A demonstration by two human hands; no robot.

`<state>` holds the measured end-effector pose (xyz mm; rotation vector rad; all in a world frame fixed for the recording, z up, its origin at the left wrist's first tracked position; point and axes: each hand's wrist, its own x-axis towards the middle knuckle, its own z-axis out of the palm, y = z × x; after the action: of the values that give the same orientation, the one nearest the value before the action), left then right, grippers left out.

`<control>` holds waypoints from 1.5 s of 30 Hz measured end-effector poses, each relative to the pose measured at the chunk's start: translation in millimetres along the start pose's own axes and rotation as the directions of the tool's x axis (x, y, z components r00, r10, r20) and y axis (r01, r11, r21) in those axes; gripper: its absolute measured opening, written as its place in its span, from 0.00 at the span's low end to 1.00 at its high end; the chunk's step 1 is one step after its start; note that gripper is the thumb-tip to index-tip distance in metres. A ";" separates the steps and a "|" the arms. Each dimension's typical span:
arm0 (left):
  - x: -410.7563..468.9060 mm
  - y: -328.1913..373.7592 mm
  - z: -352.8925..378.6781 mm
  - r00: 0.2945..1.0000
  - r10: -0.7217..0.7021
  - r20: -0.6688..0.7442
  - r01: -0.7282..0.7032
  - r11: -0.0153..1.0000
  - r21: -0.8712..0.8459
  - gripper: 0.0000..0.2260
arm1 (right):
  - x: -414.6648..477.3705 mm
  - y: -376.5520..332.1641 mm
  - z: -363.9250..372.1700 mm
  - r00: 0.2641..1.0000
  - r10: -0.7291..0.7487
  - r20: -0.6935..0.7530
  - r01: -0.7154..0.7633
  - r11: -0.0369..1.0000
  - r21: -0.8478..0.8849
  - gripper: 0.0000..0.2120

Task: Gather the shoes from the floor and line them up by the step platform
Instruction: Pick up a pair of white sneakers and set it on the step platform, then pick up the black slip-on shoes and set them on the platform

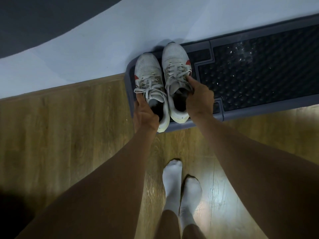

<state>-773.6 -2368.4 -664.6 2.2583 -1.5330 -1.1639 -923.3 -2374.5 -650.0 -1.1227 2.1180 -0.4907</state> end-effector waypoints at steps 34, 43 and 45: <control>-444.3 365.9 -206.1 0.367 0.795 0.483 -0.917 0.221 0.332 0.27 | -391.4 -101.4 -494.8 0.904 -0.048 -0.425 -0.121 0.924 -0.362 0.30; -603.6 391.1 -193.3 -0.205 0.767 0.608 -0.960 -0.278 0.026 0.26 | -561.7 -71.2 -536.1 0.601 0.303 -0.739 -0.551 0.828 -0.109 0.31; -642.5 382.1 -182.3 -0.309 0.717 0.624 -0.933 -0.356 -0.053 0.27 | -607.6 -59.9 -536.5 0.515 0.370 -0.773 -0.613 0.790 -0.030 0.31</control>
<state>-1027.4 -2046.4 -13.5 -0.1869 -2.9987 -0.4975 -1032.9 -1896.1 -2.3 -0.3639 3.1903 -0.3671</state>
